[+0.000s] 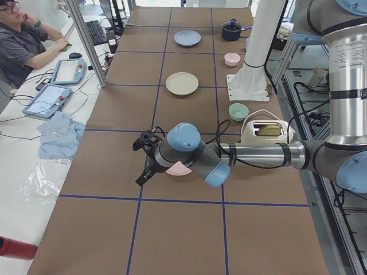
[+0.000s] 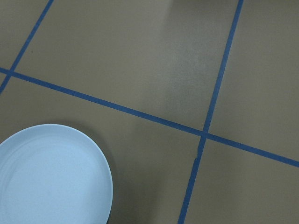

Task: Stack three plates with pink and blue
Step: 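Move the left gripper toward the pink plate's rim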

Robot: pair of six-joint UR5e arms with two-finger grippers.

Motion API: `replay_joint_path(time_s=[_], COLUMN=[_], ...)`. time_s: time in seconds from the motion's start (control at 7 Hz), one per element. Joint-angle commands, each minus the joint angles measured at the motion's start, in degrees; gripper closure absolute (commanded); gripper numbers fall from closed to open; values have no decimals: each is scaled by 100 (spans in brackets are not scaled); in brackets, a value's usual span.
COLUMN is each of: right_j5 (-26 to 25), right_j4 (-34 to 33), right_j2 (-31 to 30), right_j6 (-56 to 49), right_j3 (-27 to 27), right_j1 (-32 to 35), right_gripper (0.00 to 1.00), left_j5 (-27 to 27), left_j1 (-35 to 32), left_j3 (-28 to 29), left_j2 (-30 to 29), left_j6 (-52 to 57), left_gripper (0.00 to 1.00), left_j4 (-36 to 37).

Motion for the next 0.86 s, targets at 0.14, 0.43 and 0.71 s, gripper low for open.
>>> replay_joint_path(time_s=[0.14,0.43,0.71], right_j5=[120,-106,-125], right_j4=[762,1490,1759], right_j2=[53,53,18], right_j6=[546,2213,2466], right_j3=[-124,-45,-54], right_j1=[-65,-705,-795], right_gripper=[0,0,0], left_j5=[-530,-200,1420], left_j1=[289,1165,2568], left_j3=[243,332,366], left_j2=[222,339,637], left_j6=[-1195,-2679,-4456], left_gripper=[0,0,0], left_j4=[-1647,-1800,-2624])
